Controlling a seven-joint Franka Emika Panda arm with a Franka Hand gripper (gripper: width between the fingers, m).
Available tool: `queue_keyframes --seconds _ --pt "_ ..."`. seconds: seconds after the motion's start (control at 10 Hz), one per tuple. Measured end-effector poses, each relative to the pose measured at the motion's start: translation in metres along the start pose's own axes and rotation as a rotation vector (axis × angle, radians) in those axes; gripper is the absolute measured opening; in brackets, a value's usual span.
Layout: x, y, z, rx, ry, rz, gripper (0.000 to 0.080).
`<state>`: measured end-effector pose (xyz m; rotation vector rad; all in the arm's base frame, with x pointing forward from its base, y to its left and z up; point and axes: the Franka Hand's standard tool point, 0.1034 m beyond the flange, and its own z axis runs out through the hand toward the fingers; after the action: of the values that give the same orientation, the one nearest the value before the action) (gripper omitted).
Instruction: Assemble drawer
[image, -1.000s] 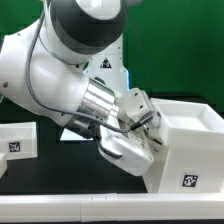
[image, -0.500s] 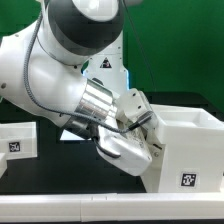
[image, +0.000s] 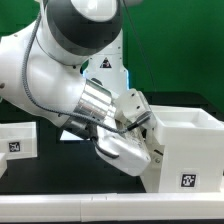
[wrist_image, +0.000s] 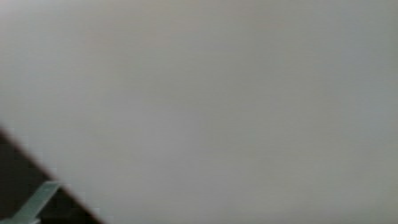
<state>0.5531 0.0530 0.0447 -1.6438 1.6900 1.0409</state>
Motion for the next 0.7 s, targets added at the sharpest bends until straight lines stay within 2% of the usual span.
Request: queue_keyframes --seconds 0.2,0.4,0.5,0.7 --pt "0.001 -0.001 -0.003 0.004 0.002 0.001 0.0649" --pt "0.004 -0.003 -0.021 0.029 0.013 0.002 0.0649" --pt "0.006 -0.005 -0.029 0.04 0.043 -0.007 0.0649" --pt "0.009 -0.014 -0.042 0.056 0.192 -0.058 0.0649"
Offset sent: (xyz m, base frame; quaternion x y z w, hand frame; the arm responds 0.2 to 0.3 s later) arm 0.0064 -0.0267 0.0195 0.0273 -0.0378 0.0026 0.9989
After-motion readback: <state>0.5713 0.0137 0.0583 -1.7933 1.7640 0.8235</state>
